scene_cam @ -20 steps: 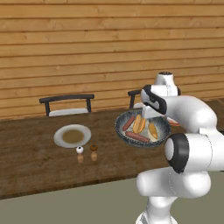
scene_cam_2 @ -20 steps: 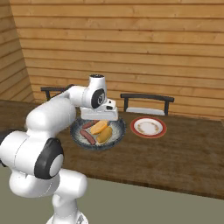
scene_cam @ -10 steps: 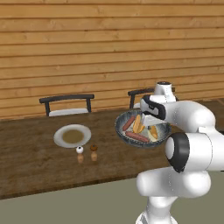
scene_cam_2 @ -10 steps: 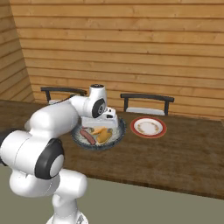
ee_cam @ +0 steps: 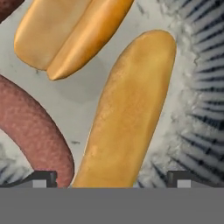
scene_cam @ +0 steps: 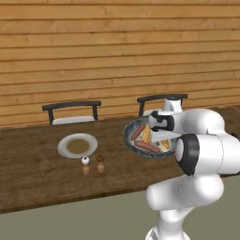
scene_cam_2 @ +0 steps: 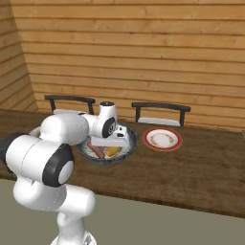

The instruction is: Place one bun and one sausage from the bowl on each plate.

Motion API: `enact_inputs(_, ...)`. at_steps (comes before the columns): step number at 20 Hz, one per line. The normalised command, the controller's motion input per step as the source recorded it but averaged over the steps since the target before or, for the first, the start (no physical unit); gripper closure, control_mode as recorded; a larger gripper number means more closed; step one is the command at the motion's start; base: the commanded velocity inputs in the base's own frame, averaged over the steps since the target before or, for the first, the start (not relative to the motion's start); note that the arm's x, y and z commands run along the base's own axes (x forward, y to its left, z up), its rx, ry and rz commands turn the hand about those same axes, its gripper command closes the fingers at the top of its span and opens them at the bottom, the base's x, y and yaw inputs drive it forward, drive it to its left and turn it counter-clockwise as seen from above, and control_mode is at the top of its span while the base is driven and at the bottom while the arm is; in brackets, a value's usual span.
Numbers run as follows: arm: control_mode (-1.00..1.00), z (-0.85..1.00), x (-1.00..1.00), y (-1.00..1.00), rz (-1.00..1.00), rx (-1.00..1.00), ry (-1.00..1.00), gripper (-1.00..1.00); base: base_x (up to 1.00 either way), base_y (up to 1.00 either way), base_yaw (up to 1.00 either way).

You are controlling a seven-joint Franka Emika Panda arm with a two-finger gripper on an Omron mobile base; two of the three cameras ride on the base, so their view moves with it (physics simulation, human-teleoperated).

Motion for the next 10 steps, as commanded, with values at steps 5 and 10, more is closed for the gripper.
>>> enact_inputs(5,-1.00,-0.18,0.01,0.00,0.00,0.01,0.00,-1.00,0.00,0.00,0.00)
enact_inputs(10,-1.00,0.00,0.00,0.00,0.00,0.00,0.00,1.00,0.00,0.00,0.00)
